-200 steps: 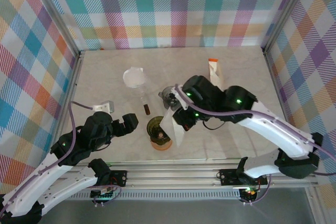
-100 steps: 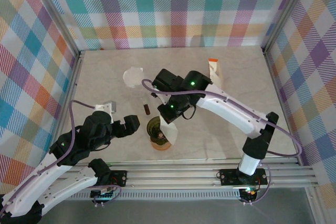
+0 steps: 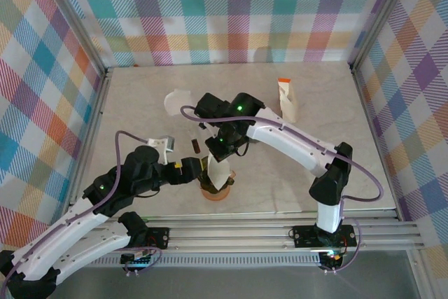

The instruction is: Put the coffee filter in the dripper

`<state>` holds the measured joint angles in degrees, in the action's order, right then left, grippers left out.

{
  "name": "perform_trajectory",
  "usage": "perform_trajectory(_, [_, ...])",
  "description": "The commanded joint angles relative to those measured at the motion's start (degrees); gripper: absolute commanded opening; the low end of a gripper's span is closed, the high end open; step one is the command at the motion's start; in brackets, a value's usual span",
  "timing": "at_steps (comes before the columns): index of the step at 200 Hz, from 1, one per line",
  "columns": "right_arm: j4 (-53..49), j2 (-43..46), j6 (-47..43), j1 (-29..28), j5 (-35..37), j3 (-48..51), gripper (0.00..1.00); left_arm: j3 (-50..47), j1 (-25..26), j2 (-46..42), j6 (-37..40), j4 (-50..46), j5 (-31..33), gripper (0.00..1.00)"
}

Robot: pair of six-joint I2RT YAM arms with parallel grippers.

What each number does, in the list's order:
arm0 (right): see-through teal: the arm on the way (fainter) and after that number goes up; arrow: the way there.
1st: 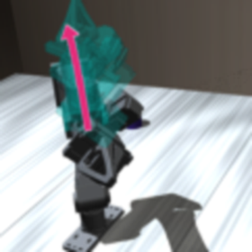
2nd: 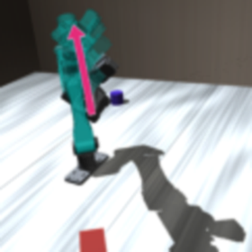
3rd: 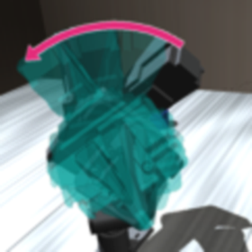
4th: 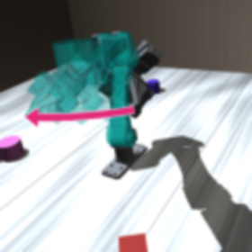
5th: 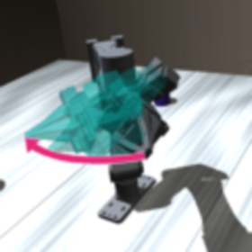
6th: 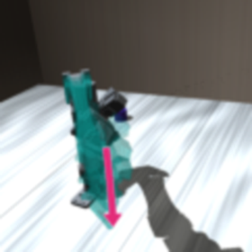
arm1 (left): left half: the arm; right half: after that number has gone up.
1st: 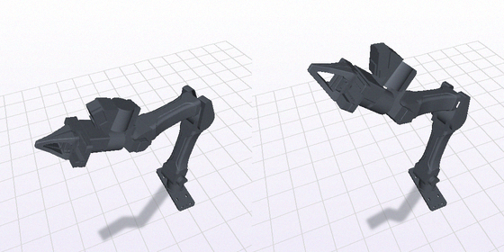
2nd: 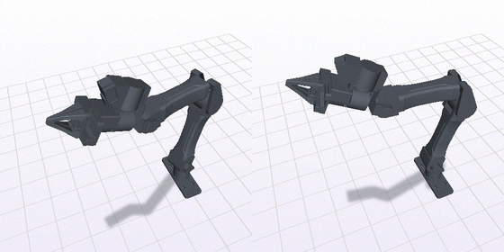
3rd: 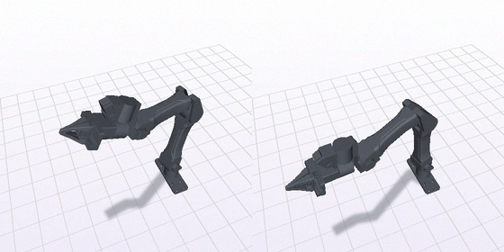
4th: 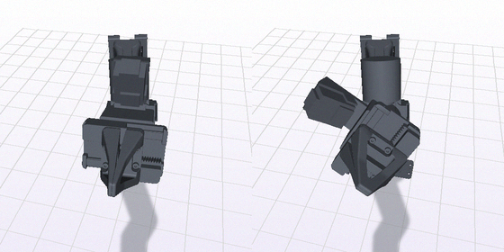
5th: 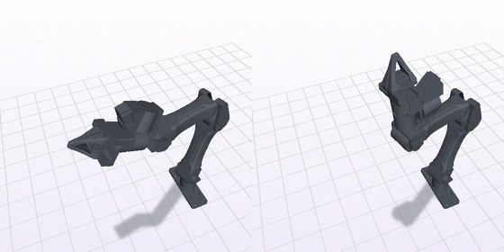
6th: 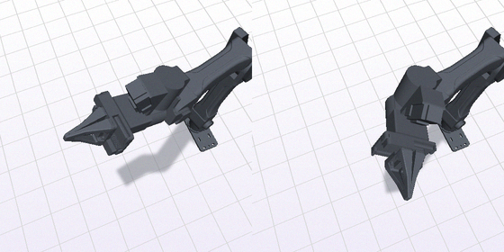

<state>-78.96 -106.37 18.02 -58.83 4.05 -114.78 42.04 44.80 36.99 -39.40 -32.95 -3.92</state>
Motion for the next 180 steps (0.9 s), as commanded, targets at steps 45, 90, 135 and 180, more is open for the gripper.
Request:
perform_trajectory(45, [-1.1, -1.0, 1.7, -0.1, 2.0, -2.9, 0.02, -2.6, -0.4, 2.1, -1.9, 8.1, -5.3, 0.93])
perform_trajectory(90, [-0.9, -1.1, 1.8, -0.3, 2.5, -2.8, 0.03, -4.6, -0.4, 0.8, -2.9, 12.8, -7.9, 1.0])
perform_trajectory(135, [-0.2, -1.4, 2.0, -0.5, 2.6, -2.8, 0.04, -3.7, -0.3, 2.1, -2.1, 13.2, -8.7, 1.0])
perform_trajectory(180, [0.0, -1.6, 2.1, -0.6, 2.8, -3.0, 0.06, -3.3, 0.4, 4.4, -1.7, 14.1, -9.3, 1.0])
